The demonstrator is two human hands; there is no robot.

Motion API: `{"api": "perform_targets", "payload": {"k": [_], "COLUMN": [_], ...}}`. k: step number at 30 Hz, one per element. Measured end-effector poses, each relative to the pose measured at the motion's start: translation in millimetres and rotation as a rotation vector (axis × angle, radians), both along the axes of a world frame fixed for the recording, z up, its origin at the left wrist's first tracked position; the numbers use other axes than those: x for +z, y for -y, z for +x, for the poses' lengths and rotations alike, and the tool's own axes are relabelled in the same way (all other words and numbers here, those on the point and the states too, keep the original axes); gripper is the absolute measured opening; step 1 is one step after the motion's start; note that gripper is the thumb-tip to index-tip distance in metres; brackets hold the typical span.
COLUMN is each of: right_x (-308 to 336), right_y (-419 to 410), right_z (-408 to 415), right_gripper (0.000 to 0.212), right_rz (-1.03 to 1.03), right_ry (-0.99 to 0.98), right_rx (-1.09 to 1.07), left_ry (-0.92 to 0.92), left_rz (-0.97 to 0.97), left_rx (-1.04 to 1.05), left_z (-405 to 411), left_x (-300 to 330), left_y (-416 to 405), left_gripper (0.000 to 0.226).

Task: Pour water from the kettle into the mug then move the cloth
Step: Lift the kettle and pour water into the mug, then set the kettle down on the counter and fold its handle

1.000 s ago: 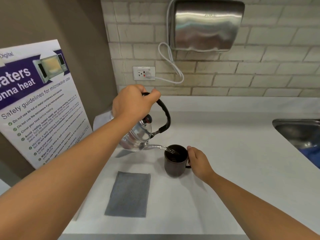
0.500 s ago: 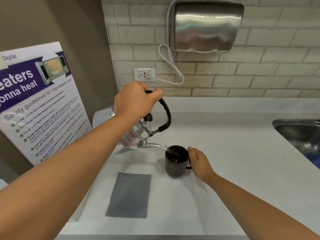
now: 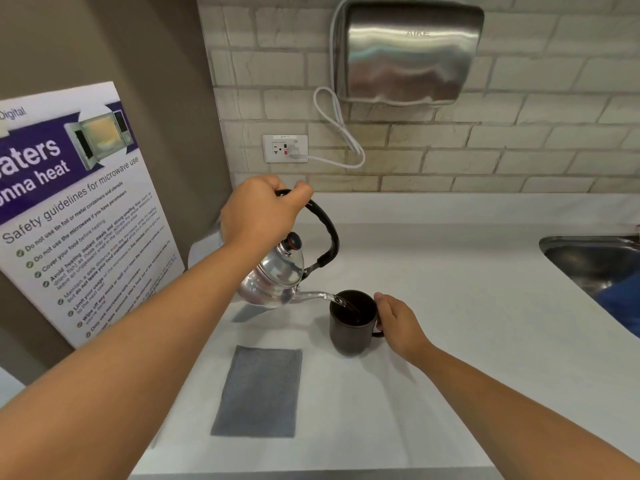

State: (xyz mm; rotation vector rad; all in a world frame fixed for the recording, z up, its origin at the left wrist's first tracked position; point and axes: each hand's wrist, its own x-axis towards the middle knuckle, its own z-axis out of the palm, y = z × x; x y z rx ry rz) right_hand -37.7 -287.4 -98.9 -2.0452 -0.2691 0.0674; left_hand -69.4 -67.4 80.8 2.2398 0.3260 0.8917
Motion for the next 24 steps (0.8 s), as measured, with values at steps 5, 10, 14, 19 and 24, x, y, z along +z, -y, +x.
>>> {"api": "perform_targets", "payload": {"k": [5, 10, 14, 19, 24], "right_x": [2, 2, 5, 16, 56], "right_y": [1, 3, 4, 7, 0], "right_z": [0, 1, 2, 6, 21], "right_gripper": [0.043, 0.044, 0.044, 0.043, 0.047], "right_rz": [0.003, 0.043, 0.055, -0.103, -0.216], "right_ry": [-0.007, -0.048, -0.065, -0.031, 0.124], "right_rx": [0.018, 0.034, 0.029, 0.049, -0.007], "left_ry": [0.052, 0.084, 0.101, 0.105, 0.148], "left_rz": [-0.161, -0.35, -0.472, -0.675, -0.86], "left_rx": [-0.009, -0.028, -0.033, -0.022, -0.018], "left_z": [-3, -2, 0, 2, 9], "left_x": [-21, -40, -51, -59, -61], "left_y": [-12, -26, -35, -48, -57], "left_gripper": [0.043, 0.044, 0.044, 0.048, 0.043]}}
